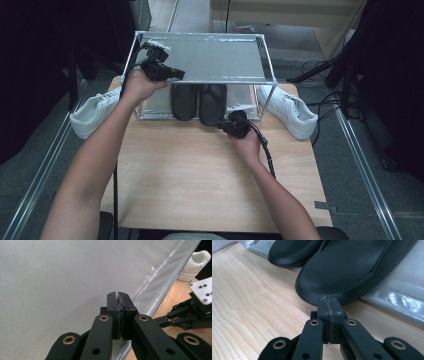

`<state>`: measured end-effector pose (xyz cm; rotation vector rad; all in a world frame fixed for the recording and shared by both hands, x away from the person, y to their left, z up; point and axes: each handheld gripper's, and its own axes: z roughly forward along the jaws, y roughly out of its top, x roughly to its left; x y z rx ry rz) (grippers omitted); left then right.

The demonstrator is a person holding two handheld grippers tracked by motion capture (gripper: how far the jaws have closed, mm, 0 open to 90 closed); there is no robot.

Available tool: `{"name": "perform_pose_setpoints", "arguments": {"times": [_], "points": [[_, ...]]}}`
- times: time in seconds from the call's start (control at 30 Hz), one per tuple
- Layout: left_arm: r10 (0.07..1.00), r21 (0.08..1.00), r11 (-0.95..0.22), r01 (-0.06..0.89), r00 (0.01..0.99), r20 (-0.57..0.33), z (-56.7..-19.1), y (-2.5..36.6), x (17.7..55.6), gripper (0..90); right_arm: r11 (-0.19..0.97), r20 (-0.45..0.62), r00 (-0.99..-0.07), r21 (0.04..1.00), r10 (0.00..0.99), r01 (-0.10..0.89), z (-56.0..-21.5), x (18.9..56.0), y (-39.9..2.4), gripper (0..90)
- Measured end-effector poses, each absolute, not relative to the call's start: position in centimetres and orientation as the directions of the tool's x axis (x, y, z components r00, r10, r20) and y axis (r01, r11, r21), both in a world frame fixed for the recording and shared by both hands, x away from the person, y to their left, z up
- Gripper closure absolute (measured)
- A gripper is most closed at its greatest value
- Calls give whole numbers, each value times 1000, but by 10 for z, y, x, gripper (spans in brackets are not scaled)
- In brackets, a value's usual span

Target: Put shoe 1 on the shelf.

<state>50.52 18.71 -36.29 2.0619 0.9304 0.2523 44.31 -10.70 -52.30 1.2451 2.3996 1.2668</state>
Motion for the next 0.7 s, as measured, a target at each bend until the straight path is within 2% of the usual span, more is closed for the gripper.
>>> {"name": "perform_pose_setpoints", "arguments": {"times": [0.4, 0.53, 0.7], "points": [[699, 771, -339, 538, 693, -176, -364, 190, 505, 881, 270, 244, -620, 740, 746, 616, -525, 453, -94, 892], [709, 781, -355, 514, 693, -133, -364, 187, 500, 865, 269, 253, -629, 742, 735, 613, -521, 443, -98, 891], [713, 776, -346, 527, 685, -147, -360, 185, 499, 812, 264, 255, -656, 768, 711, 584, -511, 425, -108, 847]]}}
